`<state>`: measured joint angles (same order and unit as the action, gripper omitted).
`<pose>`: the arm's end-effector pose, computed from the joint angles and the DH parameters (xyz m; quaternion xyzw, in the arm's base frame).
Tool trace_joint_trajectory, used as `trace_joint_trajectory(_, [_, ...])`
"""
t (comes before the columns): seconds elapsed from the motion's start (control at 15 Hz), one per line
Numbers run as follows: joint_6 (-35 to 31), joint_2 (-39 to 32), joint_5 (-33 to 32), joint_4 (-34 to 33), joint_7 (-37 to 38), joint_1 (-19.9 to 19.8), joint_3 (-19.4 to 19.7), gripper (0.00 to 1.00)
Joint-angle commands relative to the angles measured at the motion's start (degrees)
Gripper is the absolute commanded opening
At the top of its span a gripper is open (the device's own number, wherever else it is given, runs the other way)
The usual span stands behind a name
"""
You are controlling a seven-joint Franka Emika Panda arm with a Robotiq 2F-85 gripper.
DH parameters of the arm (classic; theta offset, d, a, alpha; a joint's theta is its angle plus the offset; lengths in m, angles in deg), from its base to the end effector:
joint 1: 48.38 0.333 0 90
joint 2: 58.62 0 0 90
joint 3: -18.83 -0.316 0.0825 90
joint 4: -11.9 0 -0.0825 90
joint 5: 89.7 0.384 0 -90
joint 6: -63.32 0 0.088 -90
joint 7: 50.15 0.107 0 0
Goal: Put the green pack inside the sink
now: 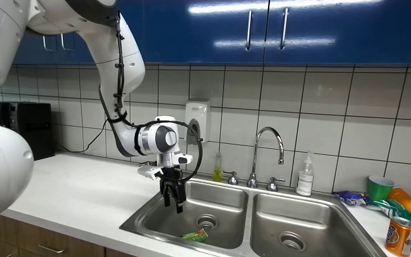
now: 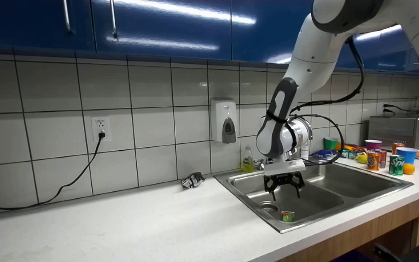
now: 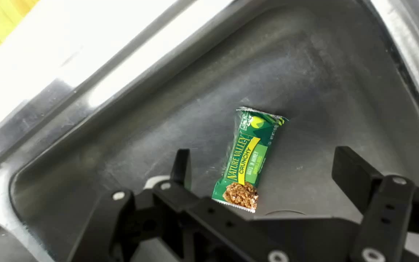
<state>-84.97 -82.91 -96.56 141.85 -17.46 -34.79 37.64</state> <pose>0.5238 -0.0527 0.1732 0.9590 -0.2630 -0.0197 0.1038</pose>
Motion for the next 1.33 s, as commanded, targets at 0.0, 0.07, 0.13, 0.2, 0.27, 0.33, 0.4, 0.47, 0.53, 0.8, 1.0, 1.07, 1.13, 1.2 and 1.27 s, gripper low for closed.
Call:
trace_joint_trajectory(0.0, [1.7, 6.9, -2.0, 4.6, -4.4, -2.8, -3.3, 1.00])
trace_joint_trajectory(0.07, [1.6, 8.2, -1.5, 5.5, -5.8, -3.4, -4.1, 1.00])
trace_joint_trajectory(0.13, [1.7, 9.5, -0.9, 6.4, -7.5, -4.1, -5.2, 1.00])
trace_joint_trajectory(0.2, [1.8, 10.6, -0.9, 7.3, -8.5, -4.4, -5.9, 1.00])
trace_joint_trajectory(0.27, [1.8, 11.8, -0.8, 8.2, -9.6, -5.0, -6.8, 1.00])
trace_joint_trajectory(0.33, [1.9, 12.9, -0.8, 9.1, -10.4, -5.4, -7.5, 1.00])
trace_joint_trajectory(0.4, [2.0, 14.0, -0.6, 10.0, -11.3, -5.9, -8.3, 1.00])
trace_joint_trajectory(0.47, [2.0, 15.3, -1.0, 11.1, -11.5, -6.1, -8.8, 1.00])
trace_joint_trajectory(0.53, [2.1, 16.6, -0.9, 12.2, -12.0, -6.4, -9.4, 1.00])
trace_joint_trajectory(0.8, [3.1, 21.9, -0.7, 16.8, -13.6, -7.5, -11.6, 1.00])
trace_joint_trajectory(1.0, [4.1, 27.3, -0.7, 20.8, -14.2, -8.1, -13.4, 1.00])
trace_joint_trajectory(1.07, [4.7, 29.2, -0.5, 22.0, -14.4, -8.3, -14.1, 1.00])
trace_joint_trajectory(1.13, [5.6, 31.4, -0.2, 23.3, -14.3, -8.3, -14.8, 1.00])
trace_joint_trajectory(1.2, [6.5, 33.5, -0.2, 24.5, -13.3, -8.4, -15.5, 1.00])
trace_joint_trajectory(1.27, [4.0, 26.7, -0.4, 20.6, -12.6, -9.1, -15.7, 1.00])
